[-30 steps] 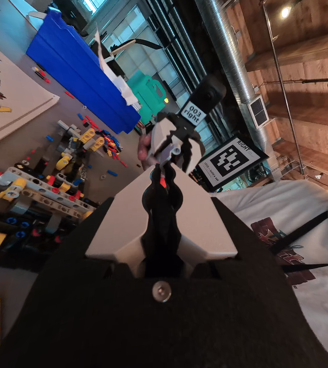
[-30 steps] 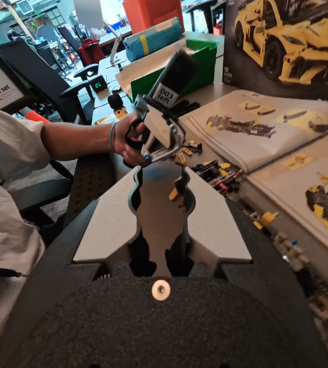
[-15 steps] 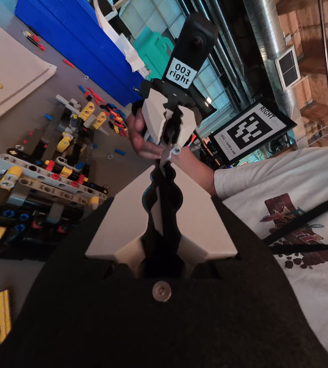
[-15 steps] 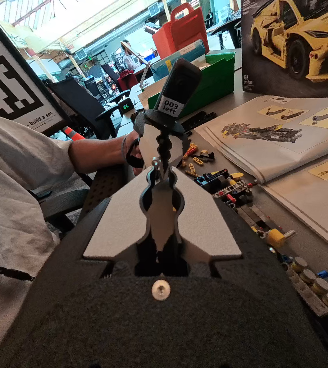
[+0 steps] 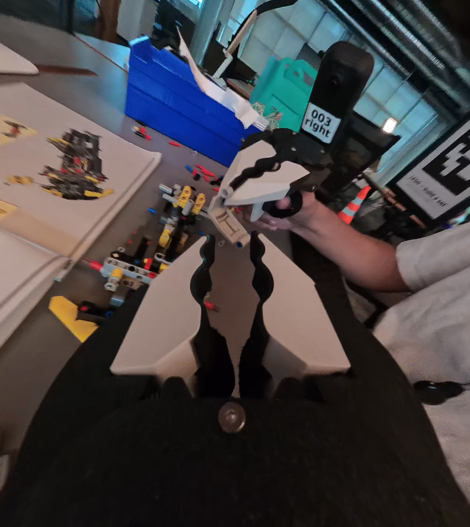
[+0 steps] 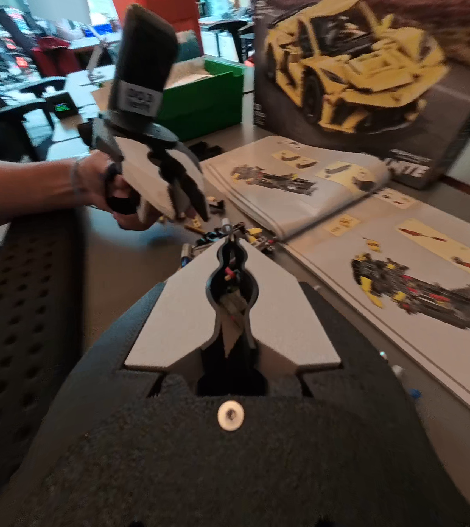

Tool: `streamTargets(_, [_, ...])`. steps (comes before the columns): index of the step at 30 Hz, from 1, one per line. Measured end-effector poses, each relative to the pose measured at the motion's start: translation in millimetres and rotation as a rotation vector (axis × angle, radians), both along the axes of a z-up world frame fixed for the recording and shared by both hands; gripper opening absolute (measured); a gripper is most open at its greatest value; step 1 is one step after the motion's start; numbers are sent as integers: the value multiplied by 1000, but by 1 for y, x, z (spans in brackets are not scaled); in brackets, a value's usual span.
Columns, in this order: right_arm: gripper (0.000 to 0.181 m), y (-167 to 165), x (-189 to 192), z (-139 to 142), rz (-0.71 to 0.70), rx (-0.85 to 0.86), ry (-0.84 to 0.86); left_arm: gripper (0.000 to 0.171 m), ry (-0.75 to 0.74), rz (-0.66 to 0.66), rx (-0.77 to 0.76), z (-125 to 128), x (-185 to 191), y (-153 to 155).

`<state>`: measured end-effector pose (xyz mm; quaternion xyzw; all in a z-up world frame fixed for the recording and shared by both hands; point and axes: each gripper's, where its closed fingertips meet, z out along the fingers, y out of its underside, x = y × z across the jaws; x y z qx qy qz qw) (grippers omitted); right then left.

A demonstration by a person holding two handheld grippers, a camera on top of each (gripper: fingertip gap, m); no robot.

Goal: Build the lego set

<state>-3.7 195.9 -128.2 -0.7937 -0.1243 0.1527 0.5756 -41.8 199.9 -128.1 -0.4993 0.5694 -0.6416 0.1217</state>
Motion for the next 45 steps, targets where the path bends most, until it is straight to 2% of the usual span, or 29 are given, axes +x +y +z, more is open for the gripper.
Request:
streamTargets(3, [1,0,13,10,-96,68,-64,22,-46,28,126,0,0,1])
streamTargets(6, [2,-1,20,15,-167,126,-201,20,-71,54,298,-9,1,2])
streamTargets(9, [2,-1,18,19,-177,152,-231,20,-67,70,403,-21,4,3])
streamTargets(13, [2,-1,20,17,-177,132,-184,20,-50,69,421,-27,5,3])
streamTargets(18, [1,-2,23,21,-180,138,-140,19,-74,88,430,-22,5,5])
streamTargets(45, [1,-1,26,20,-186,127,-108,18,-60,77,508,-31,5,1])
